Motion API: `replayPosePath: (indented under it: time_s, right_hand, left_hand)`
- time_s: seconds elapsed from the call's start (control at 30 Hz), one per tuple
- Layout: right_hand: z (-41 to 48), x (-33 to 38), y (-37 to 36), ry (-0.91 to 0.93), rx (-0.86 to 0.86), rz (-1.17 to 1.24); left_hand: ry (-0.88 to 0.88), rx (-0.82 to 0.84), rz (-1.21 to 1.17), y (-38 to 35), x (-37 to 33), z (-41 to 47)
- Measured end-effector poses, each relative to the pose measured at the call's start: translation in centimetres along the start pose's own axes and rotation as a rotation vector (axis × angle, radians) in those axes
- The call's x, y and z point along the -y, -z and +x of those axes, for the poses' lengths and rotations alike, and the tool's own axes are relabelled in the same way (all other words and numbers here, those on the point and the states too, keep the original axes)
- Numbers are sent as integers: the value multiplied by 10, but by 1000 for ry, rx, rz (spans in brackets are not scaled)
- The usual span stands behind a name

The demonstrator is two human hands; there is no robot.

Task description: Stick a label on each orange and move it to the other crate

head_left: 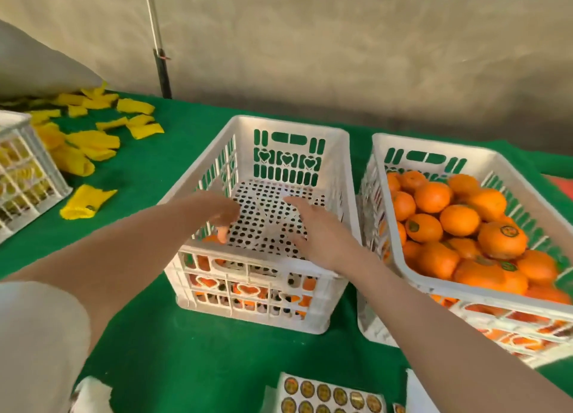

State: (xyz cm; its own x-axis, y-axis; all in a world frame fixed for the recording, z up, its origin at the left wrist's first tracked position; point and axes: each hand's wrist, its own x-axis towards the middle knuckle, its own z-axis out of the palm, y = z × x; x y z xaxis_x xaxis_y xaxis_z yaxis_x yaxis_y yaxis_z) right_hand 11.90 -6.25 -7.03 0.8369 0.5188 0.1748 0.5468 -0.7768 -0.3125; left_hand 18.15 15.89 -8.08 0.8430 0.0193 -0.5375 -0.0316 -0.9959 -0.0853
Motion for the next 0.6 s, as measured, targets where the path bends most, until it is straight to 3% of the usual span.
replayPosePath:
  time_s: [0.07,0.17,0.33,0.43,0.5,0.6]
  right_hand:
    - [1,-2,-1,-7,6,8]
    - [1,-3,-2,-17,22,25]
    - [1,-1,-1,-25,-19,26]
    - [-1,1,3,-46,-145,80]
    - [-5,4,5,-60,-261,156]
    - [-11,6,12,-119,-388,364]
  left_hand:
    - [36,65,122,-7,3,15]
    - [129,168,112,-23,5,34]
    - [-36,181,121,-21,0,37]
    - [-154,72,-296,-3,-2,27]
    - [-300,-56,-631,9,-5,14]
    - [-553,-215,-931,19,-20,-24]
